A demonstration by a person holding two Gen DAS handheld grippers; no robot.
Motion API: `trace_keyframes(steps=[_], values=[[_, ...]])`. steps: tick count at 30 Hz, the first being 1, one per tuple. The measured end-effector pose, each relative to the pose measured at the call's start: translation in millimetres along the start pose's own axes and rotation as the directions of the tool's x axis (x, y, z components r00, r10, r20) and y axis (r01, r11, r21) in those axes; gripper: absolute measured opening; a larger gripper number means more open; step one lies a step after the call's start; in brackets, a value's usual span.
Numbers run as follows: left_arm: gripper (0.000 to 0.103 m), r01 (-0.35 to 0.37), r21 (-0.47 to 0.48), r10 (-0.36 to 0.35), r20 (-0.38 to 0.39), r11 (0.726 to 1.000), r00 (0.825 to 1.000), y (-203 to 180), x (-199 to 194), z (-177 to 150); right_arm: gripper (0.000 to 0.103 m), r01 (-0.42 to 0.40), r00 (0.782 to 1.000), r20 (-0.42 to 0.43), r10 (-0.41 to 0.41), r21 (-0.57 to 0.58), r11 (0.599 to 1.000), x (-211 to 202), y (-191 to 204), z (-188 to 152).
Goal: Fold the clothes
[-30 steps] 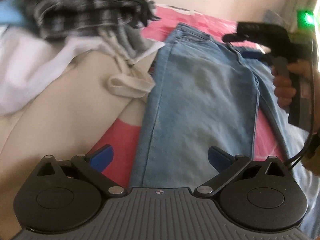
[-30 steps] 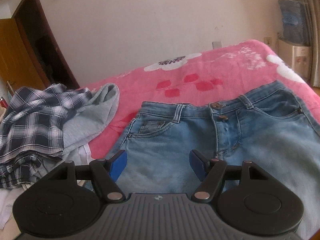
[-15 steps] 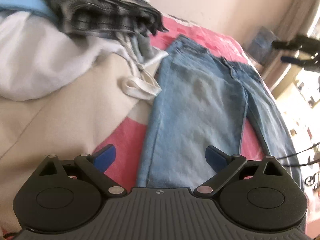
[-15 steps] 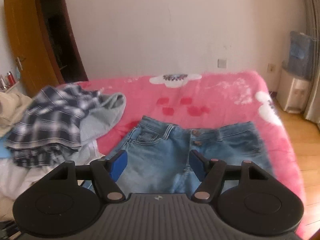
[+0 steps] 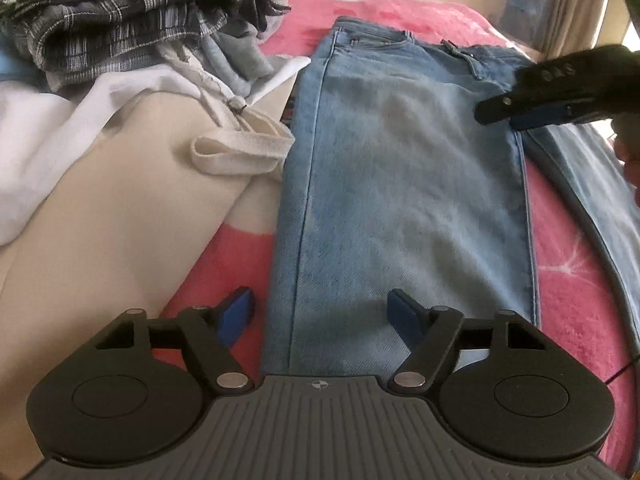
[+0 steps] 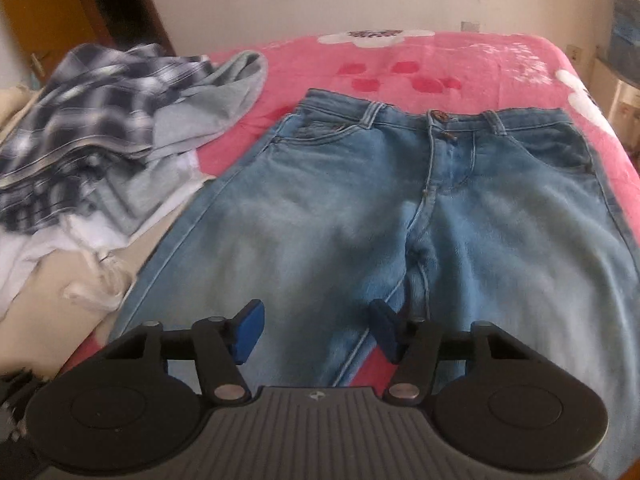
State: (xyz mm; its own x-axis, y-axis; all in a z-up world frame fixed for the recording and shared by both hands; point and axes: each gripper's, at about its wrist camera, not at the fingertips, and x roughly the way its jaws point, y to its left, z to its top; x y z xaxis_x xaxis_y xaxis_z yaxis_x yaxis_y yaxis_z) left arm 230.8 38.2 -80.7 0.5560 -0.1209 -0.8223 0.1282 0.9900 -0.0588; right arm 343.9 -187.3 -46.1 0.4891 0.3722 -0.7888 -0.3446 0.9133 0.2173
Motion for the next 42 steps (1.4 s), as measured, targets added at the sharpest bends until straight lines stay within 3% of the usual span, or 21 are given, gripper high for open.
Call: trace_keyframes(steps=[8, 13, 18, 21, 25, 29, 30, 34, 36, 42], values=[[0.041, -0.03, -0.044, 0.032, 0.04, 0.999, 0.999, -2.4, -0.9, 0.2, 0.06, -0.069, 0.995, 0.074, 0.067, 0.028, 0.997, 29.7, 18.0, 67.0], [0.026, -0.034, -0.066, 0.038, 0.064, 0.997, 0.997, 0.8, -4.3, -3.3, 0.061, -0.06, 0.997, 0.05, 0.056, 0.075, 0.995, 77.5, 37.7, 113.7], [0.005, -0.015, -0.08, 0.024, 0.114, 0.997, 0.993, 3.2, -12.6, -8.0, 0.065, -0.02, 1.0, -0.001, 0.02, 0.047, 0.999, 114.6, 62.4, 142.3], [0.002, 0.026, -0.123, 0.0, 0.207, 0.992, 0.978, 7.6, -26.9, -14.2, 0.066, 0.02, 0.999, -0.04, -0.018, 0.027, 0.999, 132.4, 69.6, 148.4], [0.001, 0.08, -0.098, -0.048, 0.292, 0.992, 0.955, -0.7, -41.7, -22.6, 0.071, 0.04, 0.995, -0.094, -0.039, 0.011, 0.999, 151.4, 73.1, 151.9], [0.001, 0.132, -0.084, -0.098, 0.323, 0.988, 0.941, -9.4, -48.5, -23.8, 0.072, 0.06, 0.99, -0.124, -0.067, -0.059, 0.996, 162.3, 78.3, 150.7], [0.001, 0.148, -0.081, -0.114, 0.332, 0.986, 0.937, -10.8, -50.5, -23.8, 0.071, 0.065, 0.99, -0.119, -0.072, -0.065, 0.996, 162.0, 77.5, 149.5], [0.0, 0.207, -0.058, -0.173, 0.357, 0.977, 0.918, -17.2, -59.1, -19.4, 0.038, 0.065, 0.994, -0.089, -0.068, -0.043, 0.997, 152.8, 63.5, 145.0], [0.0, 0.243, -0.046, -0.21, 0.363, 0.969, 0.908, -26.3, -57.9, -15.6, 0.009, 0.021, 0.997, -0.078, -0.021, -0.001, 1.0, 140.4, 49.1, 143.6], [0.0, 0.369, 0.034, -0.357, 0.35, 0.929, 0.866, -56.9, -69.5, -21.8, 0.005, -0.088, 0.989, 0.125, 0.075, 0.104, 0.991, 60.0, -6.9, 119.1]])
